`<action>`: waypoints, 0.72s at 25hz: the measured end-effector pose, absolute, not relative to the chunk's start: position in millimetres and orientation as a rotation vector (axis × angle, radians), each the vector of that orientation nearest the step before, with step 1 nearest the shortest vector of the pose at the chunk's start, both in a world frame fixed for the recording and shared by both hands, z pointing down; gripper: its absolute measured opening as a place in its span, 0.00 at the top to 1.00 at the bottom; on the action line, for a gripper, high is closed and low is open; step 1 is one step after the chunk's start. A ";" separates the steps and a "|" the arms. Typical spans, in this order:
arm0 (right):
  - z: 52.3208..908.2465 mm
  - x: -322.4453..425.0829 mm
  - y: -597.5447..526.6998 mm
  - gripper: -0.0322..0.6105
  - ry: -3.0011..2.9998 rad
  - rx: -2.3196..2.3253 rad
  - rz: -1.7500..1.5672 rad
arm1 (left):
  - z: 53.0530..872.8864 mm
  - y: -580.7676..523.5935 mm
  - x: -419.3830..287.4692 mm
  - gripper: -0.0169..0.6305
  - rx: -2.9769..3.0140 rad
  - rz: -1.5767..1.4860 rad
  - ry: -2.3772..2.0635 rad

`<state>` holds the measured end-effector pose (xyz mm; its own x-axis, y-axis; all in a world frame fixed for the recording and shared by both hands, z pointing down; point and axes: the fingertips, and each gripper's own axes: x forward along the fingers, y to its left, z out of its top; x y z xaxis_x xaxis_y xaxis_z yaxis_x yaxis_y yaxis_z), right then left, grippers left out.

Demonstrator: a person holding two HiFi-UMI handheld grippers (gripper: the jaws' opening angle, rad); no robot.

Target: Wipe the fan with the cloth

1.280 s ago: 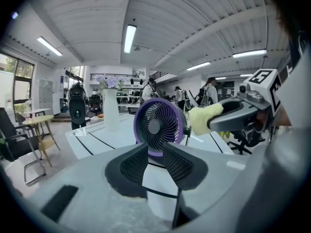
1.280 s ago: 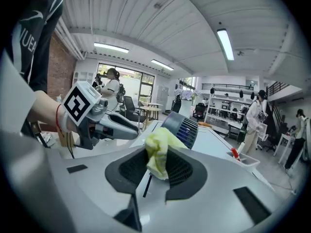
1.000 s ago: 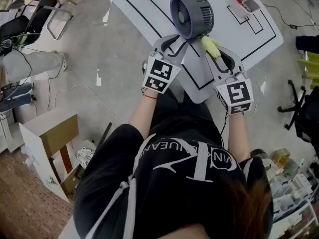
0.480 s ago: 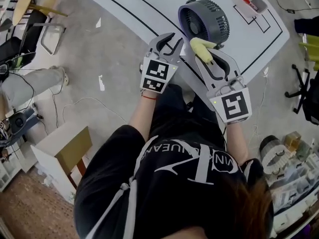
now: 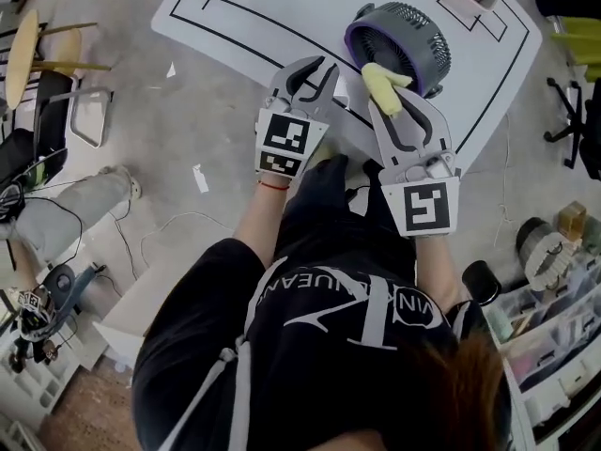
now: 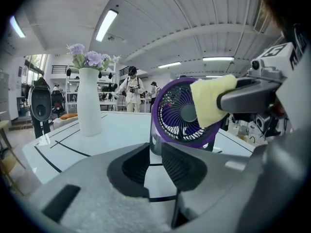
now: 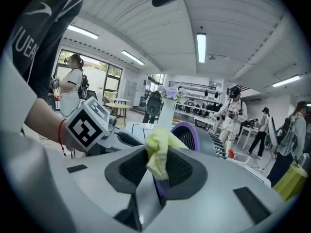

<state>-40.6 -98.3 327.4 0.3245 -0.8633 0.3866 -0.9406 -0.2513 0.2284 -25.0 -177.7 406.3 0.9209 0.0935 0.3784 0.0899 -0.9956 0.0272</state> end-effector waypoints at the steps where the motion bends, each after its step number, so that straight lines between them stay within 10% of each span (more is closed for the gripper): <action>1: 326.6 -39.5 -100.3 0.80 -1.576 2.192 0.245 | 404.0 -182.2 -24.2 0.84 3.070 0.596 0.143; 18: 320.0 -20.7 -133.2 0.80 -1.277 2.409 0.159 | 399.5 -214.2 -5.9 0.90 3.052 0.457 0.401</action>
<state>-20.7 -133.2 320.0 0.5744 -0.7674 0.2848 -0.8139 -0.4980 0.2994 -5.9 -214.2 399.5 0.9237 0.2569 0.2843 0.2484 -0.9664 0.0665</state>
